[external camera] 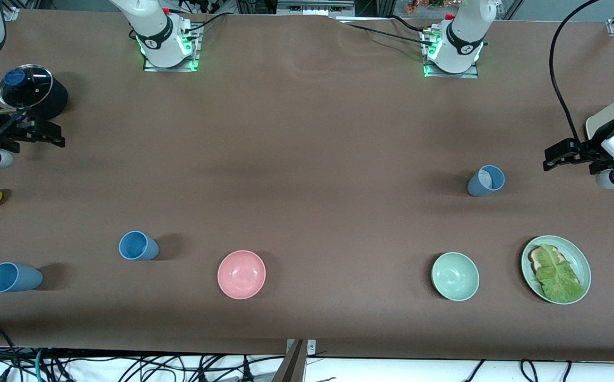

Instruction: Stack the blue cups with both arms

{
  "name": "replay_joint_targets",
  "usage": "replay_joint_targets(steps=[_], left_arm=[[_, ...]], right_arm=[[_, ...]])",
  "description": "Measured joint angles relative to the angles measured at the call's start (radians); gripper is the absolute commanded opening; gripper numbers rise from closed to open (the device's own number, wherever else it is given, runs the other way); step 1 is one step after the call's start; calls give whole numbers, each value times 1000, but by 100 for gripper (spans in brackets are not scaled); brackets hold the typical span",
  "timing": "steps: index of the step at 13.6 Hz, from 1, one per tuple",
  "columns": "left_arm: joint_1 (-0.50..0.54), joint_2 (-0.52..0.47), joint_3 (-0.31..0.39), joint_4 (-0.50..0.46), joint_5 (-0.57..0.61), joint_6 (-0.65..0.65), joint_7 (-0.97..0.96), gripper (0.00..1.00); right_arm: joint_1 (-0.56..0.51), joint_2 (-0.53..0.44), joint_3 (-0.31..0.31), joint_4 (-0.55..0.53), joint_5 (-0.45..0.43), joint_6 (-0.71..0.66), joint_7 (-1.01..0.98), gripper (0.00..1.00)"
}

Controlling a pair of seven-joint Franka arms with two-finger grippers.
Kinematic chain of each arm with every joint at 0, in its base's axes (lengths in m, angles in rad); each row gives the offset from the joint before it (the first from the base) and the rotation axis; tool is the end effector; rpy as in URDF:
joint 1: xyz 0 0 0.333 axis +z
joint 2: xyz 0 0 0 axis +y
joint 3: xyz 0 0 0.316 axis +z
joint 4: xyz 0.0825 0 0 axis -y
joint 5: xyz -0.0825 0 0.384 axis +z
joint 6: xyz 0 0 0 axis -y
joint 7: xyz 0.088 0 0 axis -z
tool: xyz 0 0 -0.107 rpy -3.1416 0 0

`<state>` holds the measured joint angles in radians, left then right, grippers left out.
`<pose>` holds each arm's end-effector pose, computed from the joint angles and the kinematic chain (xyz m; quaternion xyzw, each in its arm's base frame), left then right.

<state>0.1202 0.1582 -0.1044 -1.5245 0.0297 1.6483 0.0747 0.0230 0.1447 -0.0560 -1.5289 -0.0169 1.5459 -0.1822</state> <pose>0.6059 0.0171 0.5617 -0.9994 0.0303 0.0170 0.0058 0.5909 -0.0192 0.5593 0.9951 0.0747 -0.0647 0.0056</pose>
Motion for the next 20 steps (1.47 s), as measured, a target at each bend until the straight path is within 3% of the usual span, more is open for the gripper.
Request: replay_joint_targets(steps=[12, 20], left_arm=[[-3, 0, -7, 0, 0, 0, 0, 100], [3, 43, -6, -1, -15, -2, 0, 100]], right_arm=[[0, 66, 0, 0, -16, 62, 0, 100], [0, 9, 4, 7, 61, -18, 60, 100]])
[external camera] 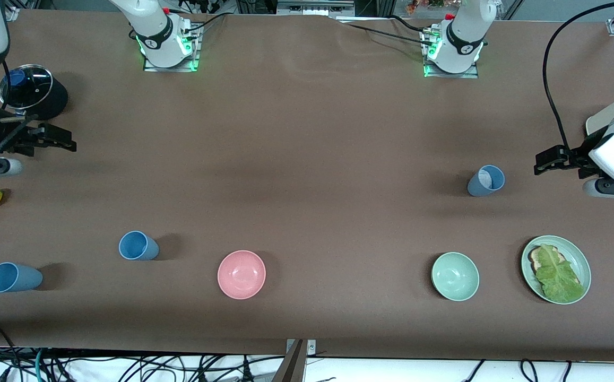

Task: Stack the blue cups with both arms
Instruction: 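Grasp a blue cup with the left gripper while the right gripper grasps another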

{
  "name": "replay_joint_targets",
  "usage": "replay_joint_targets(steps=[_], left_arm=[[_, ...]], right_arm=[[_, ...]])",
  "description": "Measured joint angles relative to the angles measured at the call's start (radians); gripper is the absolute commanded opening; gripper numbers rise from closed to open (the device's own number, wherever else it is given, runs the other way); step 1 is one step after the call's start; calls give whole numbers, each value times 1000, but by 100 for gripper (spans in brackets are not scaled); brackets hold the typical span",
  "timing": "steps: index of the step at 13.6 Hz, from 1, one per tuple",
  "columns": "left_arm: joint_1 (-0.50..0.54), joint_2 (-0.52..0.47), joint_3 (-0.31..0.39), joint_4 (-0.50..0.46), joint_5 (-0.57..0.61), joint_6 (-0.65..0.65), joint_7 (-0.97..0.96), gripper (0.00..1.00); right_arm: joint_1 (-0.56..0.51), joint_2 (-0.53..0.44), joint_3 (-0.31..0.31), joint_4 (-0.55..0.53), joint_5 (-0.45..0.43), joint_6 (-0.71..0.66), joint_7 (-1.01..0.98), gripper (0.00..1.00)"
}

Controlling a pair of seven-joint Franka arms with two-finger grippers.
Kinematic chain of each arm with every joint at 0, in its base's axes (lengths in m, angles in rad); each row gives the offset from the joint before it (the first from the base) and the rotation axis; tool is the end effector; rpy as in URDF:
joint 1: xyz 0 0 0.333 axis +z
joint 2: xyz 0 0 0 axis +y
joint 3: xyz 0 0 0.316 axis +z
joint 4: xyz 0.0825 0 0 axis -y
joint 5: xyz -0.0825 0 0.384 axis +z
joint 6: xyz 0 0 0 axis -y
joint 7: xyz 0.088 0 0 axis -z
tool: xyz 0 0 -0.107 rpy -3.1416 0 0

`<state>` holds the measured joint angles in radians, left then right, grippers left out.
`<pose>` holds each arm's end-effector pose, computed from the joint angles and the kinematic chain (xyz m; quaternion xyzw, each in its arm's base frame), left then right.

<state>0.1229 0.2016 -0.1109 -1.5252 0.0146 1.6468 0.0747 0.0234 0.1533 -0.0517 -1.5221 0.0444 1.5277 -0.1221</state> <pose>0.6150 0.0147 0.5349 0.9987 -0.0315 -0.0392 0.0056 0.5915 -0.0097 0.5560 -0.9961 -0.0461 0.0721 0.0237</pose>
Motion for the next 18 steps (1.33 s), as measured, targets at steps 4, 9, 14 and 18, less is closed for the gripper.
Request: replay_joint_targets(steps=[4, 9, 14, 18], left_arm=[[-3, 51, 0, -2, -1, -2, 0, 100], [3, 146, 1, -20, -1, 26, 0, 100], [16, 156, 4, -227, -1, 268, 0, 100], [45, 108, 5, -373, -1, 380, 33, 100]], right_arm=[[-1, -1, 1, -1, 0, -3, 8, 100], [-5, 51, -2, -4, 0, 70, -9, 100], [-5, 204, -2, 6, 0, 272, -10, 100], [-6, 374, -2, 107, 0, 353, -10, 99]])
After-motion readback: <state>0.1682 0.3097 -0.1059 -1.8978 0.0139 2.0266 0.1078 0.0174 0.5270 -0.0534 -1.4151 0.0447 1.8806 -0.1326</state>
